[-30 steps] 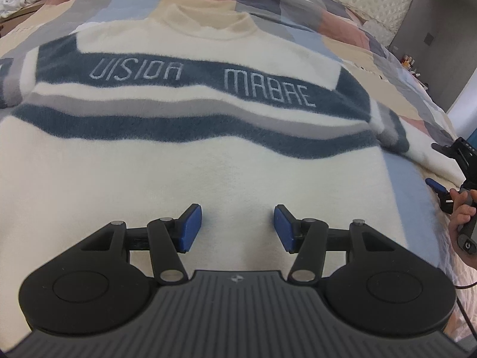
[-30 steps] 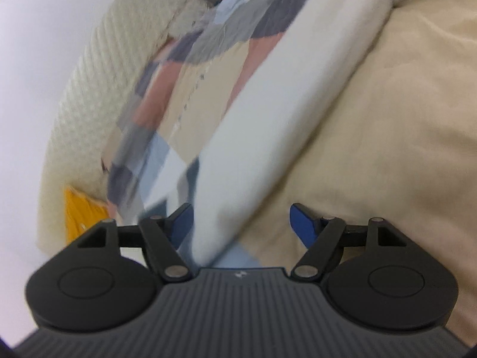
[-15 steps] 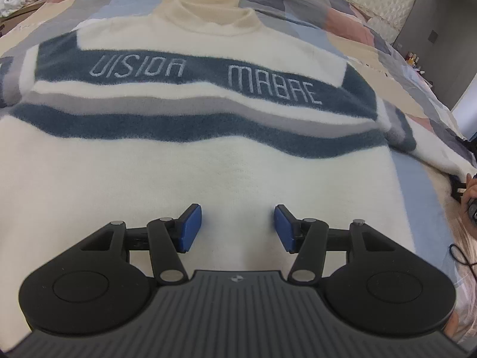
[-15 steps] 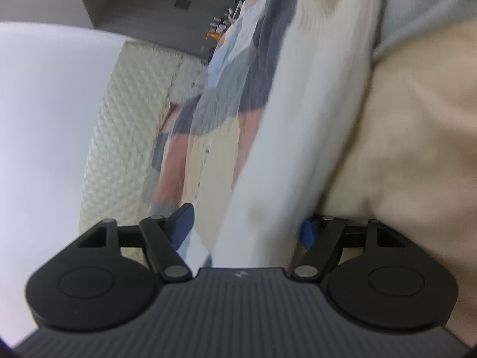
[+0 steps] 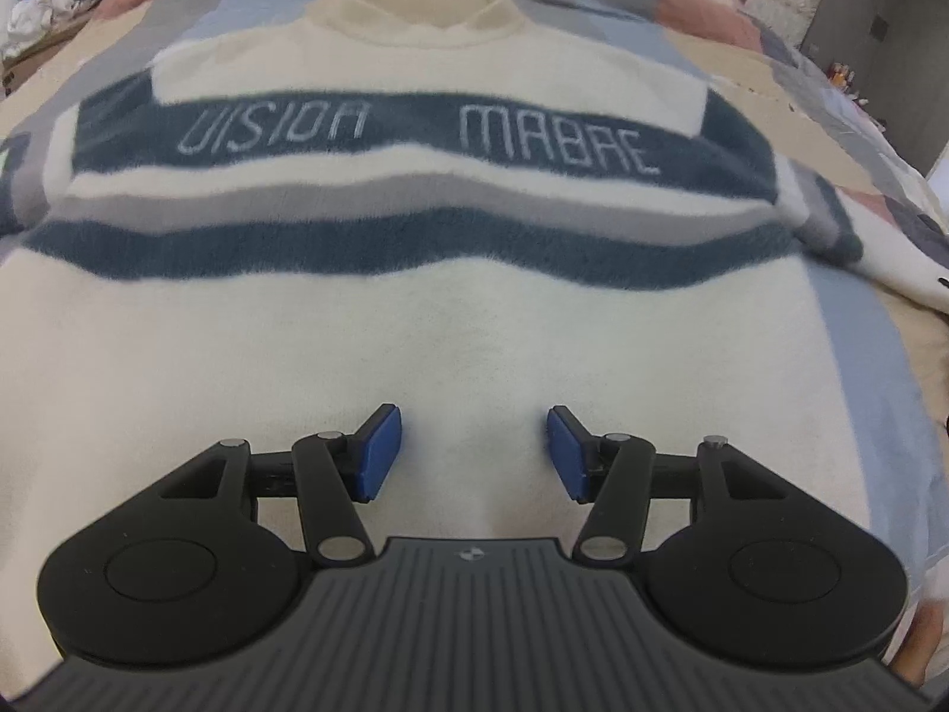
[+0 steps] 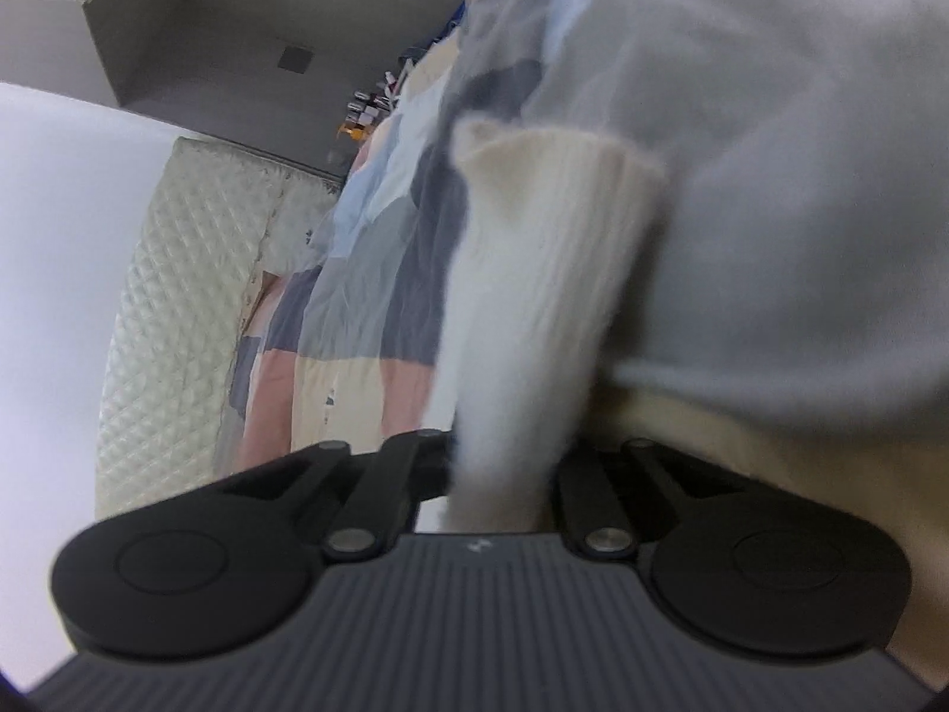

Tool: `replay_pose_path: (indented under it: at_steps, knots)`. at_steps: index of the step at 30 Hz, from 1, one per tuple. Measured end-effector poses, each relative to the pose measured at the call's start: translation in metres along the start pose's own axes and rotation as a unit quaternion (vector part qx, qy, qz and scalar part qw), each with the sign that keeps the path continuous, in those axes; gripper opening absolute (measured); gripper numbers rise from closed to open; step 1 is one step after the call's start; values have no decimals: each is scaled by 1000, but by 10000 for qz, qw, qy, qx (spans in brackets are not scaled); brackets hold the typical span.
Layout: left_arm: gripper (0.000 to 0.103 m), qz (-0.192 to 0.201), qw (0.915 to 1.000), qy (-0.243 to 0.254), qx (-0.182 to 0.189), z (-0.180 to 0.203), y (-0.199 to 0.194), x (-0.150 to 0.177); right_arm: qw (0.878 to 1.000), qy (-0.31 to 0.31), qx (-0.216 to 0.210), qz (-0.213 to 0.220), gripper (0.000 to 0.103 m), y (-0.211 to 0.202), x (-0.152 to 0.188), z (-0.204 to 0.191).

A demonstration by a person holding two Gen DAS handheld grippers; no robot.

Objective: Fold large clothes
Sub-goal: 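Close the right gripper on the sleeve cuff, then carry the held sleeve across the sweater body and open the right gripper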

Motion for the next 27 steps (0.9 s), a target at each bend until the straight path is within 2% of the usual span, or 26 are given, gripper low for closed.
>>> replay_pose_path:
  at_steps: [5, 8, 12, 15, 19, 23, 27]
  knots:
    - [62, -6, 9999, 156, -16, 2, -1, -1, 9975, -696, -72, 128, 9, 4, -13, -20]
    - [62, -34, 9999, 154, 6, 2, -3, -6, 9942, -983, -333, 277, 9, 1, -23, -44]
    - [62, 10, 9999, 21, 105, -5, -11, -16, 9832, -1501, -890, 525, 9, -18, -29, -104]
    - [61, 51, 9994, -231, 255, -14, -16, -21, 9699, -1900, -1366, 678, 9, -36, -26, -154]
    - [60, 279, 9994, -216, 58, -33, -25, -33, 9477, -2414, -1942, 770, 9, -67, -7, -216]
    - [60, 441, 9988, -187, -24, -48, -38, -46, 9233, -2889, -2422, 735, 9, -105, 28, -270]
    - [60, 772, 9969, -175, 8, -63, -59, -60, 9009, -3309, -2752, 560, 9, -144, 78, -311]
Point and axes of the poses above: each gripper's, at about its wrist camera, not at the fingertips, and y roughly the way its jaws point, z to its right, x to its underside, the point moved 6 cm from there along y, roughly the way its jaws point, and after that the axes turned 15 degrees about z, right-handed, at the moved point
